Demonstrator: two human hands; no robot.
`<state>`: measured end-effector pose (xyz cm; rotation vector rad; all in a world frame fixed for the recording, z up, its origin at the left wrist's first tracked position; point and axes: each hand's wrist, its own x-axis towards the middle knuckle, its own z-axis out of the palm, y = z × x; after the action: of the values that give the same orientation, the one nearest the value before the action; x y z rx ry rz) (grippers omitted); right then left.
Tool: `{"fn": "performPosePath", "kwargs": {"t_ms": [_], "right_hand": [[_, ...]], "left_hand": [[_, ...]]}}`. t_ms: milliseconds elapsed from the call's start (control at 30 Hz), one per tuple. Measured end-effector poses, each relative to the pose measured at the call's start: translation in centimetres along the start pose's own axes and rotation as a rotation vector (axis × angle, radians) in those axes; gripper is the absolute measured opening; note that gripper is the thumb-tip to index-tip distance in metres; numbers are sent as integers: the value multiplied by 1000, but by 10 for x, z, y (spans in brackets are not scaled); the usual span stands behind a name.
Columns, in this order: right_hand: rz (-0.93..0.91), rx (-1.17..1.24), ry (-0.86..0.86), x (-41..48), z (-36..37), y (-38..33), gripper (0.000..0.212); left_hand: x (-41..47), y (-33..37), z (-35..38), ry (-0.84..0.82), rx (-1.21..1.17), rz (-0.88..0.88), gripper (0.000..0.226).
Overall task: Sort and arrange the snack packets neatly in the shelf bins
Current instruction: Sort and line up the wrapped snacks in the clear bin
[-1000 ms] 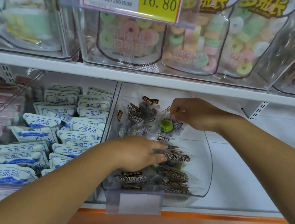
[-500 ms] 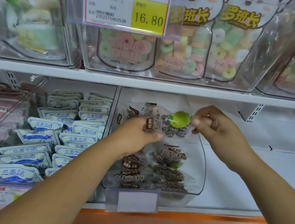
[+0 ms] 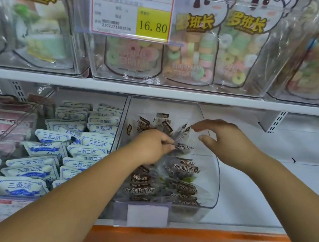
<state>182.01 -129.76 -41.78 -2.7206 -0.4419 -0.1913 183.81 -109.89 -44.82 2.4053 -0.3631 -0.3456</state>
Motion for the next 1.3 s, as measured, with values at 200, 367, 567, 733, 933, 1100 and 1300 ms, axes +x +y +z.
{"fn": "performPosePath", "kwargs": {"t_ms": [200, 367, 567, 733, 933, 1100, 1300], "right_hand": [[36, -296, -306, 63, 3, 0, 33], [-41, -565, -361, 94, 26, 4, 22], [-127, -501, -270, 91, 32, 11, 14], [-53, -306, -263, 91, 27, 7, 14], [33, -360, -523, 80, 20, -4, 23], [46, -145, -283, 79, 9, -26, 35], [65, -52, -383, 86, 32, -40, 46]], "left_hand": [[-17, -2, -1, -242, 1, -41, 52], [-16, -2, -1, -305, 86, -52, 50], [-10, -4, -3, -315, 85, -49, 47], [-12, -10, 2, -269, 18, -43, 50], [-13, -11, 5, -195, -25, -70, 55], [-19, -11, 4, -114, -3, -53, 58], [-27, -9, -1, -62, -50, -79, 51]]}}
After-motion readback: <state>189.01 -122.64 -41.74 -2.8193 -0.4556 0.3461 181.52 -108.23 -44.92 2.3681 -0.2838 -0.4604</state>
